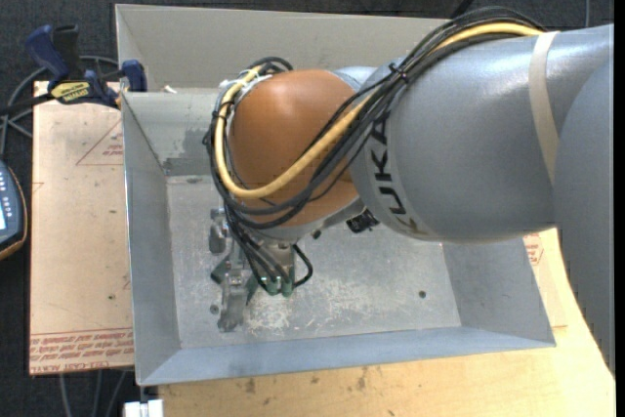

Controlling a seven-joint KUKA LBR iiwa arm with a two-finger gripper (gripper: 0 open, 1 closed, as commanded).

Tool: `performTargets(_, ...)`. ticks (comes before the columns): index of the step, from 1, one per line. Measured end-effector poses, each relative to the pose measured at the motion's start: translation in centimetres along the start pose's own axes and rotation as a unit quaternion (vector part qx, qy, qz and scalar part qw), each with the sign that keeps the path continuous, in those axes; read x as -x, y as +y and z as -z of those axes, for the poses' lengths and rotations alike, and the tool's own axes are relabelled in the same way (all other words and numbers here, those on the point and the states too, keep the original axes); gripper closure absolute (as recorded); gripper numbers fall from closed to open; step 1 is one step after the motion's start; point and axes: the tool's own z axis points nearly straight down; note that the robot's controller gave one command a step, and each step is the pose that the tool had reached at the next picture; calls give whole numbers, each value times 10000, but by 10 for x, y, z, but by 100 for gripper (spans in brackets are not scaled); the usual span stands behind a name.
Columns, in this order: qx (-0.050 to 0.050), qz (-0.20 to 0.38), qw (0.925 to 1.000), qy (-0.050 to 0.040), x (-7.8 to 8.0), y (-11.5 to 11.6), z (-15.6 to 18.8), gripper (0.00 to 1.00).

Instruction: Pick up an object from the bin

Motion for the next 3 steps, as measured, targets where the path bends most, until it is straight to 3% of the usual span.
performTargets(1, -12, -679, 9977, -5, 15, -41, -73, 0)
performTargets(2, -15, -926, 9957, -31, 77, -121, -147, 0)
performTargets(3, 15, -889, 9960, -37, 75, -115, -143, 100)
